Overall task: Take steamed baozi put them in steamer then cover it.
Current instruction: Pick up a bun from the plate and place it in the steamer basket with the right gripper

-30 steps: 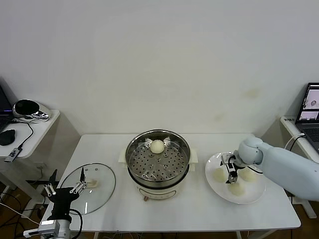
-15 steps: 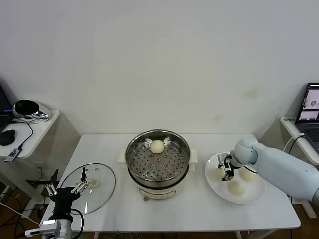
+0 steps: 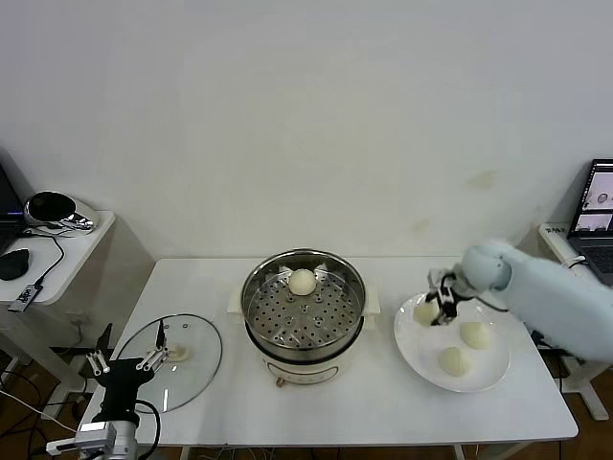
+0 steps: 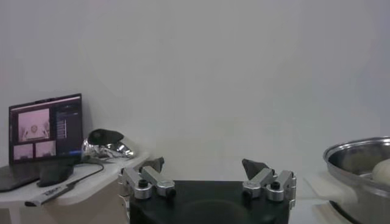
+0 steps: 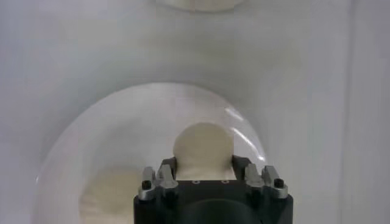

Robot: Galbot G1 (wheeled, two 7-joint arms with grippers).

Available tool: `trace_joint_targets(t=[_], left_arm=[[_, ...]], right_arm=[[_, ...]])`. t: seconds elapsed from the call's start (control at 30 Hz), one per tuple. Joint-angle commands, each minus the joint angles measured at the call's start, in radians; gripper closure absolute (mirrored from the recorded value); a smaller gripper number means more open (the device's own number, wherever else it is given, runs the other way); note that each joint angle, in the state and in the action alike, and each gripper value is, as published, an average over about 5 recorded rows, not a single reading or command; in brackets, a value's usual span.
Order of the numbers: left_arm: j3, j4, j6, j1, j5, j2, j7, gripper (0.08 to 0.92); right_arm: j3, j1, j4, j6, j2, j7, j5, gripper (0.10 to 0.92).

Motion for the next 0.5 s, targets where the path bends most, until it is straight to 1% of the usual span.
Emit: trace_joint_targets(t=[0.03,0.13,0.23,0.37,0.5], left_arm=[[0.001,0.0,0.0,-0.003,-0.006,0.005,0.001,0.177],[0.002,-0.004,0.0,-0.005,-0.01,0.008,0.001,0.177],[0.002,-0.008,0.0,-0.009,-0.015,0.009,0.001,0.177],[0.002,-0.01,0.001,-0.015,-0.02,0.004,-0.001,0.177],[0.0,-0.013,0.0,-0.021,-0.022,-0.003,-0.002,0.177]], right_arm=[[-0.277,0.529,0.126,-0.092,0.044,-0.022,0.293,0.446],[-0.337,0.651,0.177,-0.153,0.122,-0.001,0.414,0.442],[-0.366,0.708,0.213,-0.207,0.199,0.029,0.519,0.44],[-0.39,0.702,0.222,-0.267,0.321,0.07,0.603,0.44],[-0.396,0.627,0.194,-0.321,0.453,0.105,0.646,0.44]])
